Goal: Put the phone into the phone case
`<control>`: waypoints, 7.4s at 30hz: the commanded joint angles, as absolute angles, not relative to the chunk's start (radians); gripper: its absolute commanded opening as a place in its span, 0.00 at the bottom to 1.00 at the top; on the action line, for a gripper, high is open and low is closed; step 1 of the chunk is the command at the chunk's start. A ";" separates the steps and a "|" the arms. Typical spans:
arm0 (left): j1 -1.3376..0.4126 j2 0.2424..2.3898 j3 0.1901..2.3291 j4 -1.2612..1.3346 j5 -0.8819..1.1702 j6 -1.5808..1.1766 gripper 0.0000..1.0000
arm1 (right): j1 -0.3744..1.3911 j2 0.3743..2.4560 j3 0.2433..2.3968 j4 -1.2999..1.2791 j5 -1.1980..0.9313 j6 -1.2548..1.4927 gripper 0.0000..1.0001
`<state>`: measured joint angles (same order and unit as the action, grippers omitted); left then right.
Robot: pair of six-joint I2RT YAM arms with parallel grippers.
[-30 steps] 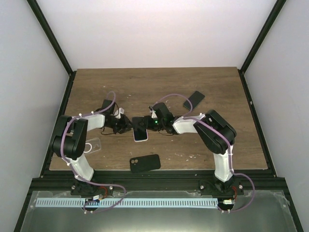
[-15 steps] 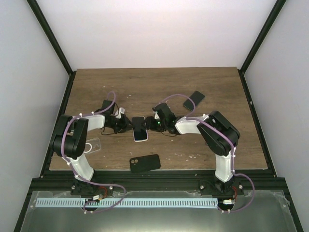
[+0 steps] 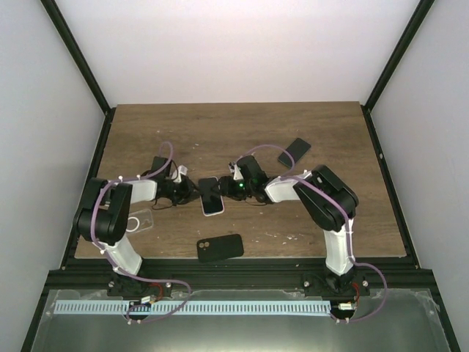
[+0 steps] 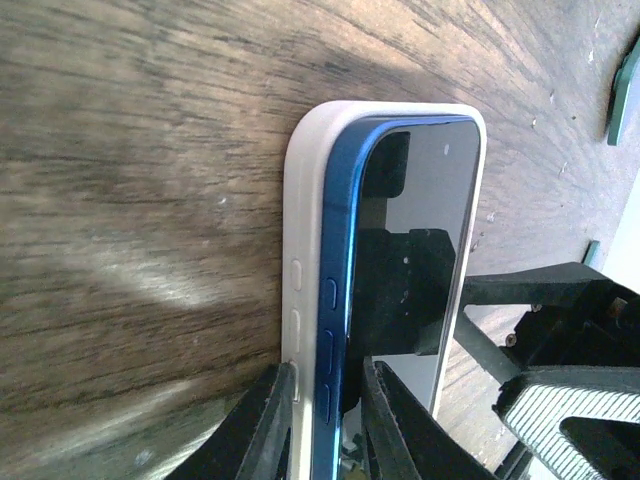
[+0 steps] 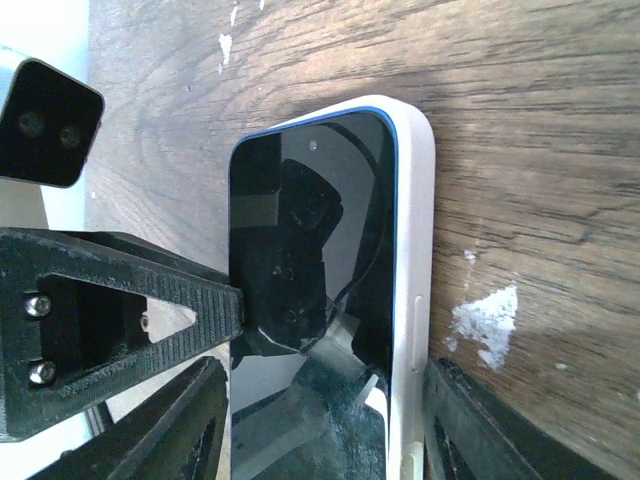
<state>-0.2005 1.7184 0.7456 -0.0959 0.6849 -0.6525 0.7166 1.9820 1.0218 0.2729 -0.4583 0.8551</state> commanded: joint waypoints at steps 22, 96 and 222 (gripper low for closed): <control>-0.208 1.629 0.568 -0.054 0.737 -0.728 0.25 | 0.760 2.025 0.956 0.783 -0.791 1.151 0.57; -0.166 0.970 0.605 0.620 1.132 -1.338 0.28 | 0.715 1.502 0.788 1.166 -1.026 1.418 0.10; -0.188 1.007 0.800 -0.702 0.588 -0.542 1.00 | 0.477 2.007 1.159 0.284 -0.687 0.819 0.16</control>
